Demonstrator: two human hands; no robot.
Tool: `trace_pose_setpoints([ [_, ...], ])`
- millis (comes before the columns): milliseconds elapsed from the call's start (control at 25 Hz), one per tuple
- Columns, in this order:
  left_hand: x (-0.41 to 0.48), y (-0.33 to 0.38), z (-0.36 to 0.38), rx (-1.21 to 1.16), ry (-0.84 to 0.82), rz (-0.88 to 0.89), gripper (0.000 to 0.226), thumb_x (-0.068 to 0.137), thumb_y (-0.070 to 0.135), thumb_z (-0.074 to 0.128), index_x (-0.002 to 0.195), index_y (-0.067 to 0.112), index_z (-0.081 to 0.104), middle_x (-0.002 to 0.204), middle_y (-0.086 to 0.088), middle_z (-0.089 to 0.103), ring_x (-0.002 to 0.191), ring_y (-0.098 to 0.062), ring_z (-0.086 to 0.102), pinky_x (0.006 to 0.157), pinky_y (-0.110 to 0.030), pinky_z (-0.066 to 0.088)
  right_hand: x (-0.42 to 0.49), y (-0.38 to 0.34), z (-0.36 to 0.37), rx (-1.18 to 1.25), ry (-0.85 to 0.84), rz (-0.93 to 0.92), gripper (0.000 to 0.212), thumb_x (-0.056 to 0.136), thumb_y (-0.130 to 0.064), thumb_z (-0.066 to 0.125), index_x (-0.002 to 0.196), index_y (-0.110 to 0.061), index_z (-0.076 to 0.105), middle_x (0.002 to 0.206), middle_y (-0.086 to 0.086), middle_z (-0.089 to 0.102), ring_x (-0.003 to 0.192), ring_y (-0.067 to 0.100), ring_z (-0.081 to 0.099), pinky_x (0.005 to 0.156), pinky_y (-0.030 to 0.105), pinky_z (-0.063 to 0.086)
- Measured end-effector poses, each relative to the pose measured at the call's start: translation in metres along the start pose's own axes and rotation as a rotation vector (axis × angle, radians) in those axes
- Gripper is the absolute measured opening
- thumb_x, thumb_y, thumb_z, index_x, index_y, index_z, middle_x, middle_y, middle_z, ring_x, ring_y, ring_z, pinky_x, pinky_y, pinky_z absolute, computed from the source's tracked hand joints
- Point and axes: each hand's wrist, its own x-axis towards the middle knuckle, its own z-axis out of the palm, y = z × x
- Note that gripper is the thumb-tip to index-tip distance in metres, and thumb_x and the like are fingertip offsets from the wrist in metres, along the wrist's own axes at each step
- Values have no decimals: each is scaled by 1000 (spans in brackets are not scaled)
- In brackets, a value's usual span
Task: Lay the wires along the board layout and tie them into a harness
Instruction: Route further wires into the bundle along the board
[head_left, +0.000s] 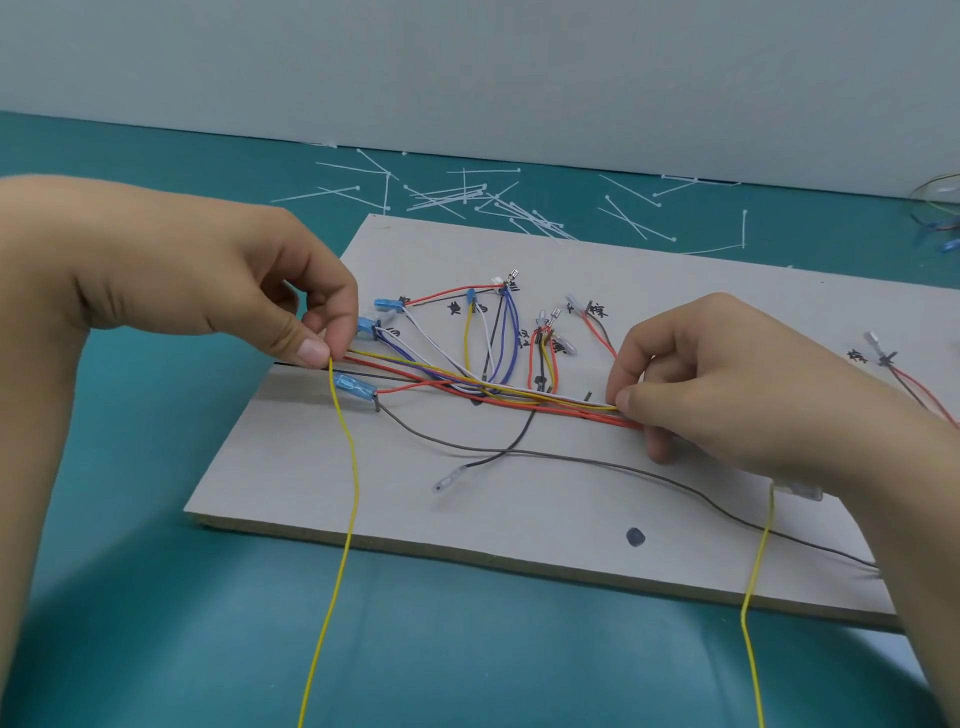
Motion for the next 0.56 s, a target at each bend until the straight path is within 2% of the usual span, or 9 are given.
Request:
trace_pose_setpoints([
  [160, 2, 3, 3, -12, 62, 5, 55, 61, 81, 78, 87, 33, 77, 66, 10, 60, 60, -16, 46, 64, -38, 37, 0, 0, -1, -4, -6, -3, 22, 92, -11, 57, 78, -21, 70, 58, -3, 73, 43, 2, 58, 51, 22, 38],
  [240, 8, 8, 6, 64, 117, 5, 47, 59, 78, 77, 83, 37, 78, 60, 12, 56, 56, -11, 44, 59, -35, 37, 0, 1, 0, -2, 14, -16, 21, 90, -11, 57, 77, -21, 70, 57, -4, 72, 43, 2, 57, 52, 22, 40],
  [320, 13, 15, 12, 129, 148, 18, 36, 57, 69, 74, 79, 40, 78, 53, 17, 51, 49, -6, 39, 51, -28, 35, -1, 2, 0, 1, 117, -74, 20, 84, -10, 58, 73, -21, 70, 54, -3, 70, 44, 8, 58, 52, 25, 45],
  [400, 15, 20, 16, 162, 134, 2, 33, 55, 66, 71, 77, 42, 78, 50, 17, 47, 44, -5, 35, 45, -22, 32, -2, 2, -1, 35, 205, -127, 18, 79, -9, 58, 75, -23, 70, 52, -1, 67, 49, 18, 60, 52, 37, 55],
  [480, 13, 21, 15, 190, 121, -25, 35, 54, 69, 70, 78, 45, 78, 49, 14, 46, 44, -6, 34, 46, -25, 33, -3, 2, -3, 55, 204, -133, 22, 78, -10, 57, 79, -28, 69, 52, 0, 67, 49, 20, 60, 53, 42, 57],
  [560, 9, 21, 13, 189, 104, -46, 39, 54, 74, 69, 82, 48, 79, 52, 8, 49, 46, -10, 35, 51, -31, 34, -1, 3, -2, 43, 179, -126, 20, 78, -8, 56, 77, -24, 68, 52, 0, 67, 45, 14, 56, 55, 34, 54],
])
